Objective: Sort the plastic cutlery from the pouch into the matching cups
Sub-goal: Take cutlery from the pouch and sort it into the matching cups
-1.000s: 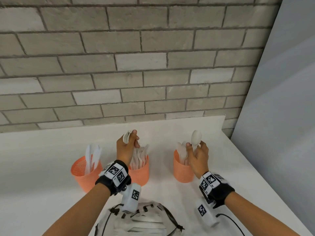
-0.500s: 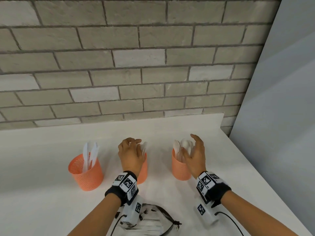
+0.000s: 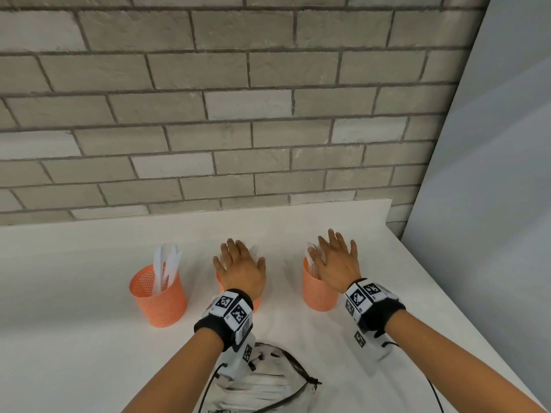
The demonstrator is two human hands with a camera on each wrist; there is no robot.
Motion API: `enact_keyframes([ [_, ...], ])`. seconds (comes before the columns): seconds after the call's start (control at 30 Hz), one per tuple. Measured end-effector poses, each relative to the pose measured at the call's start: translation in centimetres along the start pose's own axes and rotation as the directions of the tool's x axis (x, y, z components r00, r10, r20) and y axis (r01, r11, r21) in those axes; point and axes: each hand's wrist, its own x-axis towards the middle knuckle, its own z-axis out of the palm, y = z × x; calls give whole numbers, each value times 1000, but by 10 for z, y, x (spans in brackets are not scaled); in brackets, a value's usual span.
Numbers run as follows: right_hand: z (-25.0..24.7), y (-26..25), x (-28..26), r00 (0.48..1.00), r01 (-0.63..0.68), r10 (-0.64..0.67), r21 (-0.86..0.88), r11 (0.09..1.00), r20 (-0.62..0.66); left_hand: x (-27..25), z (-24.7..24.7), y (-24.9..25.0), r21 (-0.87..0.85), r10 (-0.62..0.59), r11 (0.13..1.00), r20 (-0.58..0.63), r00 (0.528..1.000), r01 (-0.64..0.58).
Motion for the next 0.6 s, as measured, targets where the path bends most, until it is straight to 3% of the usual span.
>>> enact_keyframes([
  [0.27,-15,-9,-3,982,55,-37,-95,994,183,-4,-28,-11,17,93,995,271,958,-102],
  [0.4,-29,-21,-10,1000,-1,2,-16,1000,29,-8,-53,-23,-178,211,967,145,967,-184],
  [0.5,-41,-42,-23,988,118,-97,183,976,-119,-20,-81,-34,-375,315,888,78,946,-265],
  [0.6,-44,-70,-45,965,250,-185,438,863,-186,-36,-102,-52,-519,391,795,44,919,-314],
])
